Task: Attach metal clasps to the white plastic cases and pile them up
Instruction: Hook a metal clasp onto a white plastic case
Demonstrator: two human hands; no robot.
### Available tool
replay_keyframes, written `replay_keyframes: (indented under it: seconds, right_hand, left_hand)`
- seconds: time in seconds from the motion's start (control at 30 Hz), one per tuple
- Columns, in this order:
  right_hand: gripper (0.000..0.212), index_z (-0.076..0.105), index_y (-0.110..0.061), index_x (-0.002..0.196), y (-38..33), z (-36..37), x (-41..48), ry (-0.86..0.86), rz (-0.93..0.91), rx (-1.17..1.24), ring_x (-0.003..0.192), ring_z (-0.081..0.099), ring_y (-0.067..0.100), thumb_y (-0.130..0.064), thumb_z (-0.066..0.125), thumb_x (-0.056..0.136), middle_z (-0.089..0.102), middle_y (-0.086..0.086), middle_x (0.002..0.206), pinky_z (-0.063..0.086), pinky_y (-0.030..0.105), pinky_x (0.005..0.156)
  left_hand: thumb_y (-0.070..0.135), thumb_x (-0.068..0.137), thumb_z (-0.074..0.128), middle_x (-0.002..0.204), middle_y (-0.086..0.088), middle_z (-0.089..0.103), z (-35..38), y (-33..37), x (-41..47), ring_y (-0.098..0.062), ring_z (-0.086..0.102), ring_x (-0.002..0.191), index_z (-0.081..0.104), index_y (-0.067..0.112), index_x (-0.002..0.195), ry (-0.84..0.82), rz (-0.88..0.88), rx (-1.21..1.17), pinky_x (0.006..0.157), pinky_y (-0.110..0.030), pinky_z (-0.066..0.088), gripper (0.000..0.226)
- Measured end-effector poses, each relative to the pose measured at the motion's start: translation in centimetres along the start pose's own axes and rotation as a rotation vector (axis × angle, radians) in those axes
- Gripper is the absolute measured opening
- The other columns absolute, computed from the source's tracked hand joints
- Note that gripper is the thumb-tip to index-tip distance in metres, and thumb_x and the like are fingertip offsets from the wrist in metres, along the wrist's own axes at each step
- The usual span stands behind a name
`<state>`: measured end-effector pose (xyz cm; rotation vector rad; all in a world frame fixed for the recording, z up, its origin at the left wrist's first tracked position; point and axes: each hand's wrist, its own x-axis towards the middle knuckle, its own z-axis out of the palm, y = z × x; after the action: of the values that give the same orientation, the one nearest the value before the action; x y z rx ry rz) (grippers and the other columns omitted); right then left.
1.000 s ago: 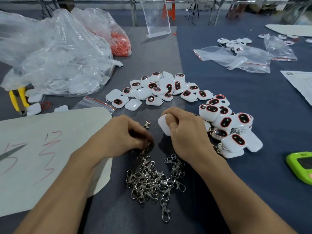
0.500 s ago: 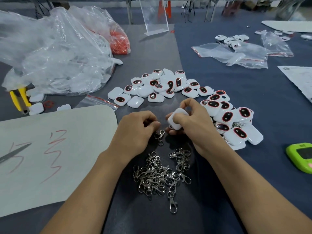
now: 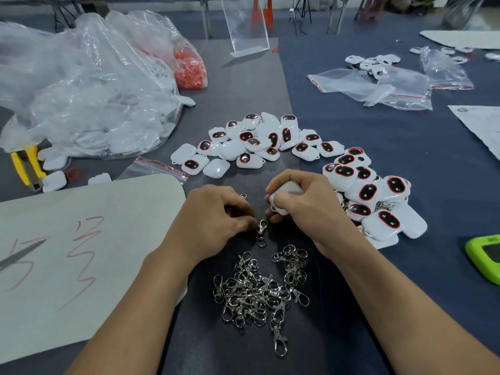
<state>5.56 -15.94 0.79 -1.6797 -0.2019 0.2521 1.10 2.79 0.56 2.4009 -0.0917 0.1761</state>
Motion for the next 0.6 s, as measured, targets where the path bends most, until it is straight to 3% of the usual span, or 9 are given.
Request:
replay_keyframes:
  seconds: [0.2,0.3,0.43,0.6]
  right_hand:
    - [0.007,0.078,-0.020,0.084,-0.3,0.1,-0.3,-0.072,-0.028,-0.092,0.052,0.063,0.021,-0.015,0.082,0.081,0.070,0.009,0.067,0.046,0.026,0.044]
    - [0.010,0.079,-0.023,0.077,-0.3,0.3,-0.2,-0.030,-0.042,-0.122,0.049,0.062,0.020,-0.014,0.081,0.082,0.069,0.007,0.061,0.044,0.025,0.042]
    - [0.017,0.077,-0.020,0.071,-0.3,0.5,0.0,-0.006,-0.016,-0.098,0.048,0.061,0.020,-0.019,0.077,0.088,0.069,0.009,0.061,0.042,0.026,0.041]
    - [0.022,0.074,-0.016,0.068,-0.3,0.4,0.1,-0.049,0.001,-0.125,0.045,0.060,0.017,-0.024,0.077,0.089,0.068,0.006,0.058,0.041,0.025,0.040]
  left_hand:
    - [0.012,0.074,0.087,0.073,0.013,0.076,0.7,0.7,0.0,-0.005,0.074,0.070,0.082,0.033,0.085,0.123,-0.060,-0.372,0.067,-0.017,0.056,0.024]
    - [0.006,0.078,0.080,0.076,0.011,0.077,1.0,0.8,0.0,-0.008,0.075,0.074,0.082,0.033,0.085,0.120,-0.064,-0.390,0.072,-0.027,0.058,0.027]
    - [0.008,0.078,0.083,0.076,0.017,0.076,1.2,1.3,0.1,-0.003,0.073,0.074,0.080,0.040,0.082,0.274,-0.077,-0.421,0.071,-0.016,0.055,0.033]
    - [0.007,0.078,0.083,0.075,0.016,0.076,1.3,1.7,0.4,-0.007,0.074,0.073,0.080,0.036,0.077,0.397,-0.123,-0.462,0.074,-0.026,0.060,0.029]
